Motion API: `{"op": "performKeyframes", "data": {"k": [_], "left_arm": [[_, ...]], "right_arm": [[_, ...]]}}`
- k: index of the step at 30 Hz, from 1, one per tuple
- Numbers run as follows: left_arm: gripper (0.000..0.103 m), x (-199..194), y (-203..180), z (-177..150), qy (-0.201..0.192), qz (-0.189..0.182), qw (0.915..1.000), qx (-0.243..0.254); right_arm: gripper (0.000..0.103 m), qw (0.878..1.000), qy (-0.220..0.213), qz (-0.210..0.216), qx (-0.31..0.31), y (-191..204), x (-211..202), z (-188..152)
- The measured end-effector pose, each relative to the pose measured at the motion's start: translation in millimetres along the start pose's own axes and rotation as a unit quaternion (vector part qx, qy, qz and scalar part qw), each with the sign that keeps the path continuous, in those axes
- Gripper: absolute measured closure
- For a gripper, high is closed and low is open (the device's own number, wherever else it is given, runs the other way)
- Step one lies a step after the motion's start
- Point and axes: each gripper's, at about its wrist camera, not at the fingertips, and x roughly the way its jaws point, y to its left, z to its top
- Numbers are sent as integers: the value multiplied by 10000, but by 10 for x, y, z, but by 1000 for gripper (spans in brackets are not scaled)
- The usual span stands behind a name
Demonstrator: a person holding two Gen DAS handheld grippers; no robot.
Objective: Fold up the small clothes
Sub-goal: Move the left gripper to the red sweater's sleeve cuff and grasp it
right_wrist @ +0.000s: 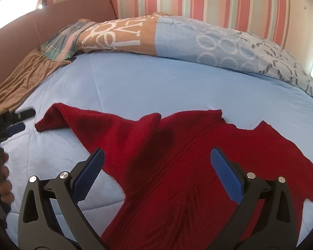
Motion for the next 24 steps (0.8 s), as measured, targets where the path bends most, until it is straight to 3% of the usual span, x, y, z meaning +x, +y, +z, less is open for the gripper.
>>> {"op": "performKeyframes", "data": {"k": [2,5,14,20,24], "left_arm": [[2,111,137,45,100,-206,9986,-477],[2,215,312,82,92,-184,9948,-999],[2,374,616,256,45,557,9848,-1643],[2,492,728,317,152,641,9728,-2222],[3,576,764,354,177,737,9691,-2348]], "right_arm": [[3,10000,43,17,-30,-1,81,-25],[3,9999,78,-26,-72,-4,186,-36],[3,9988,108,-444,-176,-101,250,-75],[3,9983,319,-493,-51,-184,394,-37],[3,9973,406,-604,105,-300,525,-4]]}}
